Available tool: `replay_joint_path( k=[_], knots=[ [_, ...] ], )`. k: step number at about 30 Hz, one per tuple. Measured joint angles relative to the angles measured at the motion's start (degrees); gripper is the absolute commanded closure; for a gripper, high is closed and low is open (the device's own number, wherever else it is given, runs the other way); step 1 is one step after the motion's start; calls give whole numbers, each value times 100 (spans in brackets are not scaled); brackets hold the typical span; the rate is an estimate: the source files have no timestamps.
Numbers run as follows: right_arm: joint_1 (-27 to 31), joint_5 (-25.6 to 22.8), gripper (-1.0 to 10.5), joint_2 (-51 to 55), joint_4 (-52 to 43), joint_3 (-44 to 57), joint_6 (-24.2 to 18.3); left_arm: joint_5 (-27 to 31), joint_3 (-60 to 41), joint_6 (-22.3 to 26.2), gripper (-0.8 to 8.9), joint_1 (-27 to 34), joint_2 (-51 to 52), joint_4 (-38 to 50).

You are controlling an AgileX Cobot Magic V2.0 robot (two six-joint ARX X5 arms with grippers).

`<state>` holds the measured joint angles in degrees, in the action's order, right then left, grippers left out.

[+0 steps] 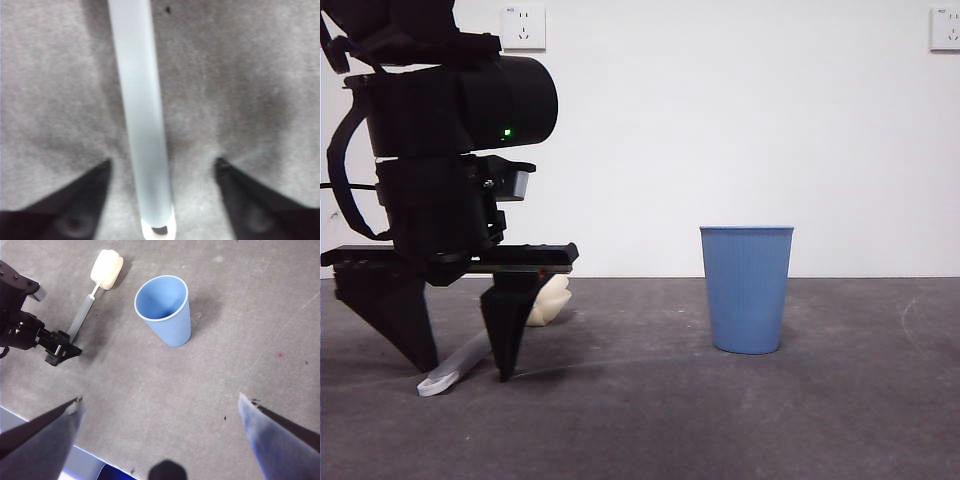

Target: Pick up the cup brush,pick up the cup,insert the brush into the cup,clean the cup,put the cup brush back,put the cup back to the fixed position on the table

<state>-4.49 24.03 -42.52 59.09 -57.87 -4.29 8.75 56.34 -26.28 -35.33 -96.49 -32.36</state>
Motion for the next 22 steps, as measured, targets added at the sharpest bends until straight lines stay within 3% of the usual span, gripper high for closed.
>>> replay_joint_path(
  k=[20,22],
  knots=[
    [0,0,351,0,0,0,2,-142,74,-33,662,-11,2,-450],
    [0,0,351,0,0,0,24,-142,76,-24,712,-9,4,-481]
  ],
)
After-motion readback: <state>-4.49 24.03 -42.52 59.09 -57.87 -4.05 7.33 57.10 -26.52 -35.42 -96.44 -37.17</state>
